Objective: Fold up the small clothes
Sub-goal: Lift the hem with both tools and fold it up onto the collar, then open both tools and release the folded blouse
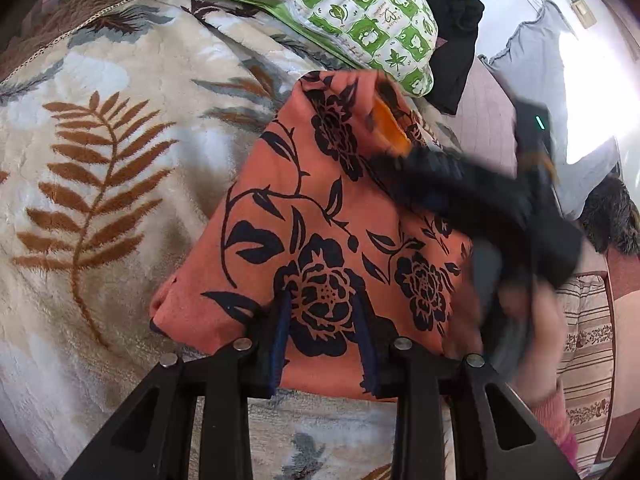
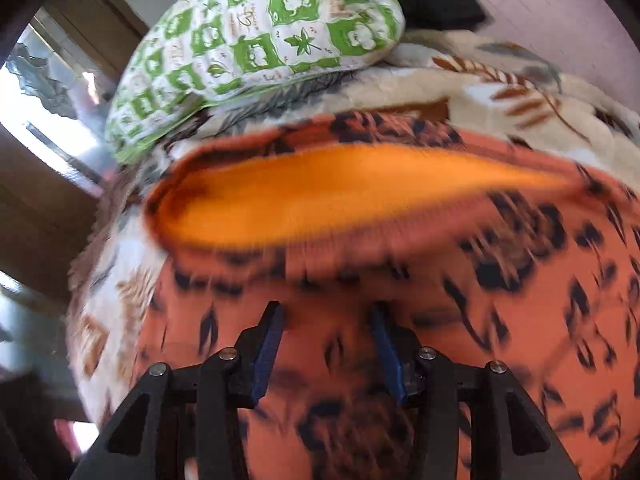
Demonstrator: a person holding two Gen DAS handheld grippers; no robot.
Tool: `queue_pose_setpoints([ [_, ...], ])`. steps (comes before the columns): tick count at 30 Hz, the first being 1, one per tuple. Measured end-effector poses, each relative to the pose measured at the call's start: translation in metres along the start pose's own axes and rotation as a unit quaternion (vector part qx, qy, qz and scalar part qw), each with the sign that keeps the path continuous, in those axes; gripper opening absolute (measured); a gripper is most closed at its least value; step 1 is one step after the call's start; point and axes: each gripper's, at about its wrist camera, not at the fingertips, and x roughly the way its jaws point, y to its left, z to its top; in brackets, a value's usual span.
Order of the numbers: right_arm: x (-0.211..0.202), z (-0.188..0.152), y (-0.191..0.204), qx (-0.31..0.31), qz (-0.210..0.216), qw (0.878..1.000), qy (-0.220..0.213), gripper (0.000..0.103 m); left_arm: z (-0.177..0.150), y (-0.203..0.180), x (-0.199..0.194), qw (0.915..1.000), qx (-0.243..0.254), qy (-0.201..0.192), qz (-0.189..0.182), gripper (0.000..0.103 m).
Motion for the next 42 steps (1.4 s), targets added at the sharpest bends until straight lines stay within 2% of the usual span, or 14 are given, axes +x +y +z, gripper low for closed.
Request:
queue_pose_setpoints([
  [2, 0.005, 0.025, -0.008, 0.046, -0.005, 0.998, -0.032, 0.05, 0.001, 0.002, 0.0, 1.0, -0.003, 0.004, -0.003, 0.033],
  [5, -0.016, 0.039, -0.034, 0.134, 0.038, 0.987, -0.078, 0.05, 0.004, -0.001, -0.001, 0.9999, 0.008, 0.006, 0.004, 0.033],
  [8, -0.054, 0.025, -0.049, 0.108, 0.028, 0.988, -0.106, 0.05, 0.003, -0.012, -0.007, 0.999, 0.033, -0.009, 0.029, 0.033],
  [10, -0.08, 0.001, -0.061, 0.094, 0.025, 0.99, -0.098, 0.05, 0.0, -0.021, -0.014, 0.9967, 0.053, -0.027, 0.055, 0.034],
  [12, -0.102, -0.023, -0.071, 0.093, 0.026, 0.991, -0.089, 0.05, -0.003, -0.032, -0.019, 0.9922, 0.077, -0.05, 0.084, 0.041],
  [14, -0.134, -0.058, -0.087, 0.095, 0.015, 0.991, -0.089, 0.05, -0.008, -0.044, -0.023, 0.9848, 0.1, -0.077, 0.119, 0.054],
  [16, -0.161, -0.094, -0.1, 0.092, 0.0, 0.992, -0.091, 0.05, -0.013, -0.052, -0.03, 0.9769, 0.121, -0.103, 0.142, 0.055],
  [21, -0.209, -0.165, -0.128, 0.08, -0.074, 0.988, -0.108, 0.05, -0.026, -0.075, -0.04, 0.9612, 0.157, -0.147, 0.172, 0.056],
  [26, -0.205, -0.197, -0.161, 0.091, -0.122, 0.982, -0.113, 0.05, -0.033, -0.088, -0.04, 0.9503, 0.178, -0.166, 0.194, 0.058],
  [28, -0.186, -0.199, -0.171, 0.097, -0.124, 0.983, -0.089, 0.05, -0.034, -0.091, -0.039, 0.9477, 0.184, -0.169, 0.199, 0.058],
  [31, -0.184, -0.196, -0.163, 0.07, -0.138, 0.983, -0.094, 0.05, -0.035, -0.095, -0.037, 0.942, 0.195, -0.176, 0.209, 0.058],
  [35, -0.203, -0.189, -0.156, 0.051, -0.136, 0.98, -0.135, 0.05, -0.032, -0.097, -0.038, 0.9387, 0.197, -0.184, 0.214, 0.058],
  [38, -0.208, -0.186, -0.165, 0.07, -0.125, 0.979, -0.147, 0.05, -0.03, -0.098, -0.038, 0.9379, 0.199, -0.187, 0.214, 0.058],
  [42, -0.182, -0.183, -0.184, 0.102, -0.141, 0.98, -0.096, 0.05, -0.028, -0.101, -0.038, 0.9369, 0.202, -0.19, 0.212, 0.058],
])
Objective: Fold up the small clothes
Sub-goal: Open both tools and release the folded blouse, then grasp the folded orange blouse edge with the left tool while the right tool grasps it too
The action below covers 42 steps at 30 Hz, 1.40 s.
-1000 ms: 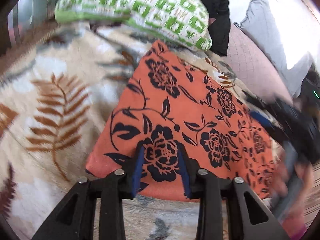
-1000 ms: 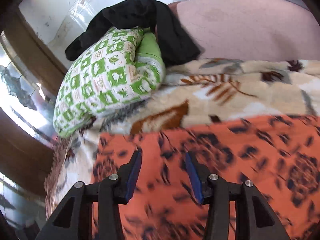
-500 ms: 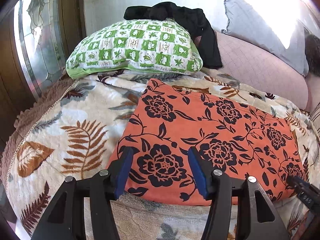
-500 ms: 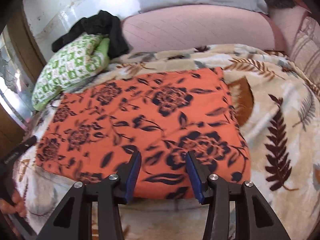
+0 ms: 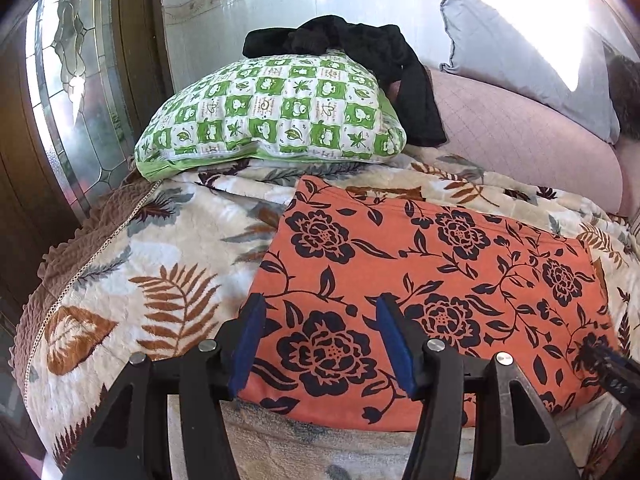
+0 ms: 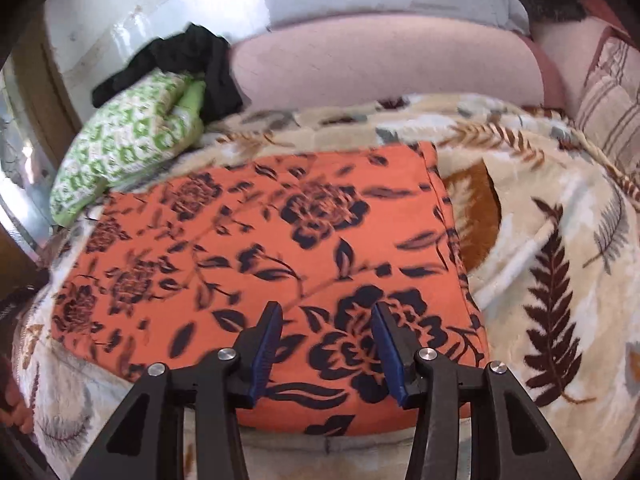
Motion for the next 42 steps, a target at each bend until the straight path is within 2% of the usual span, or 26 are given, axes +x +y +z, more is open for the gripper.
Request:
queue_pose_setpoints([
  [4, 0.001, 0.0, 0.01, -0.015, -0.005, 1.0, -0.003, 0.053, 0.002, -0.002, -0.003, 1.0, 0.003, -0.007, 0.0, 0.058],
  [9, -0.007, 0.001, 0.01, 0.013, 0.034, 0.999, -0.009, 0.053, 0.004, -0.001, -0.008, 0.9999, 0.004, -0.014, 0.001, 0.058],
  [12, -0.016, 0.003, 0.004, 0.044, 0.071, 0.996, -0.014, 0.053, 0.004, -0.001, -0.011, 0.9999, 0.002, -0.015, 0.001, 0.058],
  [14, -0.026, 0.004, -0.001, 0.066, 0.101, 0.993, -0.018, 0.053, 0.003, 0.0, -0.013, 0.9999, -0.001, -0.013, -0.004, 0.06],
  [16, -0.035, 0.002, -0.007, 0.09, 0.125, 0.988, -0.017, 0.059, 0.002, 0.006, -0.013, 0.9995, -0.018, -0.001, -0.024, 0.066],
  [20, -0.046, -0.009, -0.035, 0.183, 0.196, 0.963, 0.006, 0.065, -0.008, 0.025, -0.003, 0.9946, -0.07, 0.051, -0.058, 0.067],
  [23, -0.045, -0.025, -0.058, 0.261, 0.24, 0.935, 0.028, 0.067, -0.025, 0.041, 0.011, 0.9829, -0.12, 0.111, -0.085, 0.067],
  [25, -0.041, -0.038, -0.072, 0.306, 0.256, 0.916, 0.038, 0.068, -0.04, 0.052, 0.022, 0.969, -0.161, 0.154, -0.107, 0.067],
  [27, -0.036, -0.05, -0.083, 0.337, 0.255, 0.905, 0.043, 0.068, -0.054, 0.06, 0.034, 0.9514, -0.202, 0.19, -0.134, 0.067],
  [30, -0.021, -0.065, -0.096, 0.383, 0.247, 0.888, 0.054, 0.068, -0.067, 0.063, 0.048, 0.9301, -0.244, 0.221, -0.163, 0.067],
  [32, -0.01, -0.067, -0.099, 0.392, 0.241, 0.886, 0.057, 0.068, -0.067, 0.063, 0.054, 0.9228, -0.261, 0.219, -0.179, 0.067],
  [35, 0.006, -0.062, -0.097, 0.394, 0.252, 0.883, 0.045, 0.068, -0.062, 0.067, 0.062, 0.9176, -0.285, 0.199, -0.193, 0.067],
  [39, 0.024, -0.043, -0.087, 0.377, 0.254, 0.89, 0.02, 0.069, -0.062, 0.073, 0.082, 0.9002, -0.33, 0.193, -0.209, 0.067],
  [42, 0.032, -0.03, -0.077, 0.354, 0.246, 0.902, 0.007, 0.07, -0.058, 0.079, 0.087, 0.8922, -0.35, 0.181, -0.221, 0.066],
])
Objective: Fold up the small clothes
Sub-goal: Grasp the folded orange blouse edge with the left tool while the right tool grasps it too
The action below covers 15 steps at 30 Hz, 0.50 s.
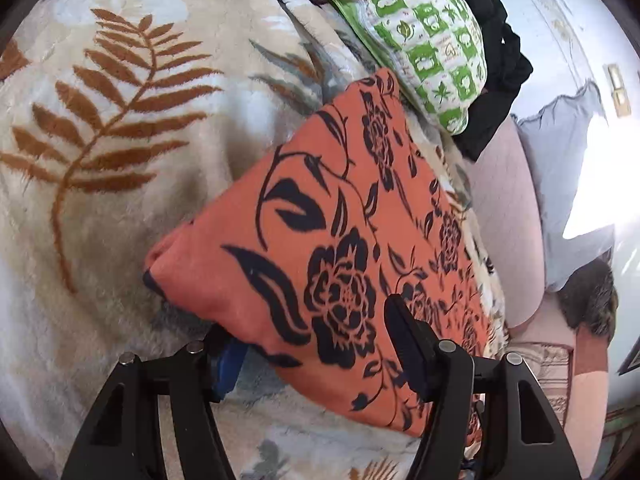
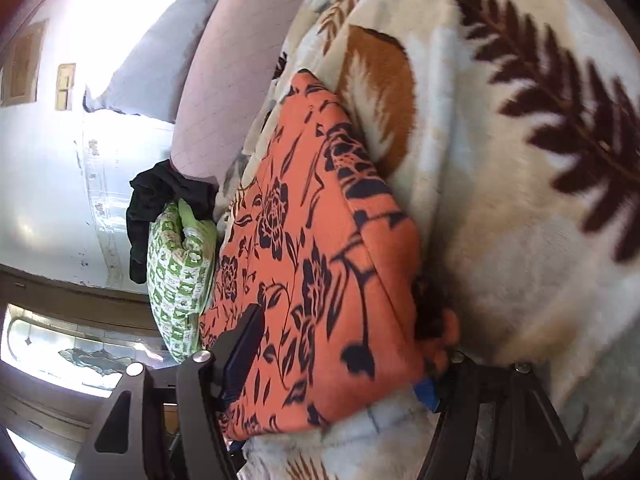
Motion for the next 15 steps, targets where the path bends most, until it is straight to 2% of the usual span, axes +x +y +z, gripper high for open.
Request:
queue_pose_setpoints([
  [2, 0.003, 0.0, 0.008, -0.03, -0.009, 0.999, -0.012, 0.07, 0.002, 0.003, 0.0, 0.9997, -0.017, -0.01, -0.012, 0.066],
  [5, 0.006, -0.005, 0.023, -0.083, -0.039, 0.995, -0.031, 0.066, 0.003, 0.002, -0.003, 0.9997, -0.012, -0.02, -0.009, 0.066],
  [6, 0.008, -0.007, 0.028, -0.101, -0.058, 0.993, -0.035, 0.051, 0.002, 0.003, -0.005, 0.9997, -0.008, -0.024, -0.003, 0.063],
  [7, 0.009, -0.008, 0.031, -0.114, -0.076, 0.99, -0.037, 0.03, 0.001, 0.002, -0.005, 0.9995, -0.005, -0.028, 0.01, 0.052],
  [8, 0.009, -0.007, 0.031, -0.114, -0.076, 0.99, -0.037, 0.03, -0.001, 0.002, -0.004, 0.9993, -0.003, -0.031, 0.02, 0.045],
  [11, 0.008, -0.007, 0.031, -0.107, -0.077, 0.991, -0.038, 0.029, -0.007, 0.008, -0.011, 0.9989, -0.013, -0.039, 0.022, 0.045],
  [15, 0.009, -0.008, 0.028, -0.107, -0.08, 0.99, -0.035, 0.029, -0.007, 0.01, -0.008, 0.9987, -0.018, -0.046, 0.012, 0.055],
])
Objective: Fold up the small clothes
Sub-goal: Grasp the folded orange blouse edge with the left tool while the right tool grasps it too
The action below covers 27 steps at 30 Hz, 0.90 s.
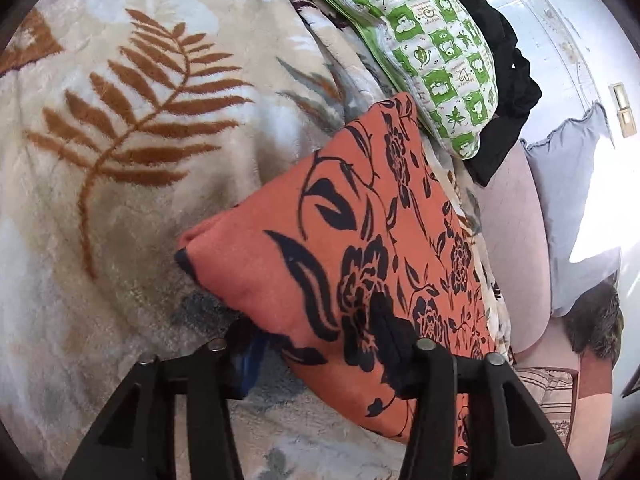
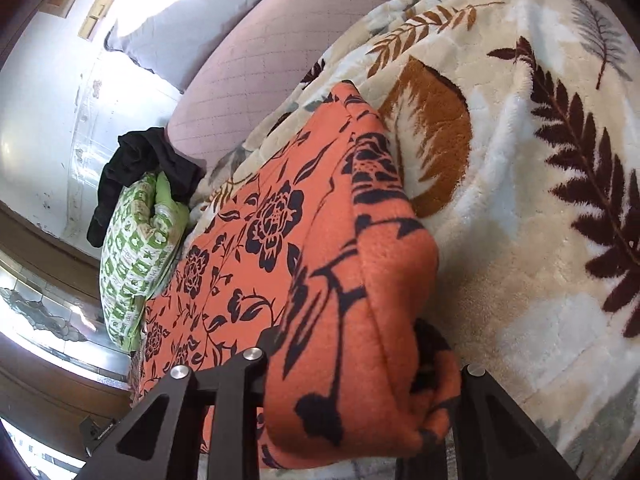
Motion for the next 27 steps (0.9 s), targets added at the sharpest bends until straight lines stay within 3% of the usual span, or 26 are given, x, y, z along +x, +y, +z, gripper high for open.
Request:
queue_pose_setpoints([
  [4, 0.002, 0.0, -0.002, 0.001, 0.004, 1.0, 0.002, 0.029, 0.006, -0.004, 0.005, 0.9996, 0.007, -0.026, -0.005, 0.054],
  [5, -0.001, -0.001, -0.003, -0.002, 0.004, 1.0, -0.001, 0.029, 0.006, -0.006, 0.006, 0.9994, 0.011, -0.034, 0.005, 0.041],
  [6, -0.002, -0.001, -0.002, -0.005, 0.007, 1.0, -0.005, 0.028, 0.005, -0.008, 0.007, 0.999, 0.017, -0.039, 0.008, 0.034],
  [7, -0.005, -0.001, 0.0, -0.01, 0.008, 1.0, -0.012, 0.027, 0.005, -0.01, 0.007, 0.9988, 0.024, -0.041, -0.005, 0.02],
  [10, -0.017, -0.003, 0.015, -0.046, 0.007, 0.998, -0.043, 0.025, 0.002, -0.022, 0.001, 0.9971, 0.049, -0.057, -0.009, 0.017],
  [17, -0.058, -0.016, 0.014, -0.04, 0.01, 0.998, -0.051, 0.024, -0.019, -0.015, -0.031, 0.997, 0.053, -0.048, -0.028, 0.017],
  [20, -0.079, -0.028, 0.001, -0.017, 0.001, 0.999, -0.036, 0.024, -0.04, 0.001, -0.042, 0.9984, 0.047, -0.028, -0.013, 0.017],
  [23, -0.088, -0.047, -0.02, -0.012, -0.037, 0.999, 0.005, 0.028, -0.056, 0.014, -0.043, 0.9991, 0.037, -0.019, 0.011, 0.022],
  [25, -0.083, -0.053, -0.046, 0.048, -0.038, 0.997, 0.051, 0.032, -0.059, 0.02, -0.041, 0.999, 0.037, -0.012, 0.023, 0.029],
  [27, -0.087, -0.045, -0.074, 0.136, -0.003, 0.989, 0.06, 0.04, -0.055, 0.023, -0.038, 0.9998, 0.02, -0.004, 0.002, 0.036],
])
